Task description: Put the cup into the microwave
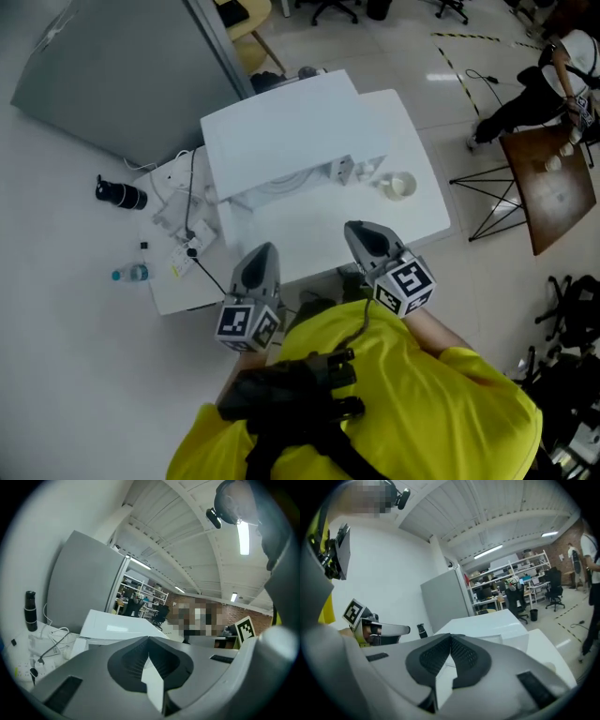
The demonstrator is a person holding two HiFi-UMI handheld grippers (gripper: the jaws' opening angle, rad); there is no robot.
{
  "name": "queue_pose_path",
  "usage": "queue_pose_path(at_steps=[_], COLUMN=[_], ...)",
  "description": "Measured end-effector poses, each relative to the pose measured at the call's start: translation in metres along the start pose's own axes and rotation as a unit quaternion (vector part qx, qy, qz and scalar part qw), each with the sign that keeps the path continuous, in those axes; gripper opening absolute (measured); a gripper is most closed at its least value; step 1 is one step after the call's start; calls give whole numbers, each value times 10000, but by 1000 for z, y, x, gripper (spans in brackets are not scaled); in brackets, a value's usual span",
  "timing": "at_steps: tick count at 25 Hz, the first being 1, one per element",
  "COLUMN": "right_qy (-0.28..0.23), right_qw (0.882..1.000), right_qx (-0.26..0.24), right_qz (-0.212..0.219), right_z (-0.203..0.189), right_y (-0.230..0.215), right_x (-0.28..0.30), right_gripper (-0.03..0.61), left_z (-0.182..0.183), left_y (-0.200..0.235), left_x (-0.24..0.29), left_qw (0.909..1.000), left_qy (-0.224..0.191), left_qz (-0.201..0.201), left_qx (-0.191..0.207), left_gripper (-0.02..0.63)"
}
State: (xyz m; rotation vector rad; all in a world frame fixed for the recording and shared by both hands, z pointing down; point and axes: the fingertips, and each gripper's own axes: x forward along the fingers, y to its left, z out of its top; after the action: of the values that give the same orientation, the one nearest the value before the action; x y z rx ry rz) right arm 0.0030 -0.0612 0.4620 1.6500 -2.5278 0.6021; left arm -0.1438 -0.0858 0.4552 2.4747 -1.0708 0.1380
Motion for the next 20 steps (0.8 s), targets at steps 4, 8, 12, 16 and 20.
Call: queue_pose_path(at_steps=[4,8,12,16,20], right_qy=[-101,-209,-318,-93,84], right_qw=[9986,9987,9963,9907,9842], right_qx=[178,224,7,115,59], right_qz=[-483,-414,-801,-1355,-1766], right_z=[-9,-10,-9,-36,-56], right_y=[-25,-47,-92,-147,-187], right_x=[-21,-40,-50,-52,-57], right_gripper=[6,71,163,353,447], left_z=[-6,-5,-5,-12,-24], left_y=[-8,-22,-26,-21,-27], left_x=[18,31,50,70,91], left_qw=[9977,9986,9990,9989,9988], left_qy=[230,109,110,186,340], left_qz=[-85,-70,-38,113,87], left_qx=[628,509,441,412,344], left_gripper=[-6,-6,-6,-6,-6])
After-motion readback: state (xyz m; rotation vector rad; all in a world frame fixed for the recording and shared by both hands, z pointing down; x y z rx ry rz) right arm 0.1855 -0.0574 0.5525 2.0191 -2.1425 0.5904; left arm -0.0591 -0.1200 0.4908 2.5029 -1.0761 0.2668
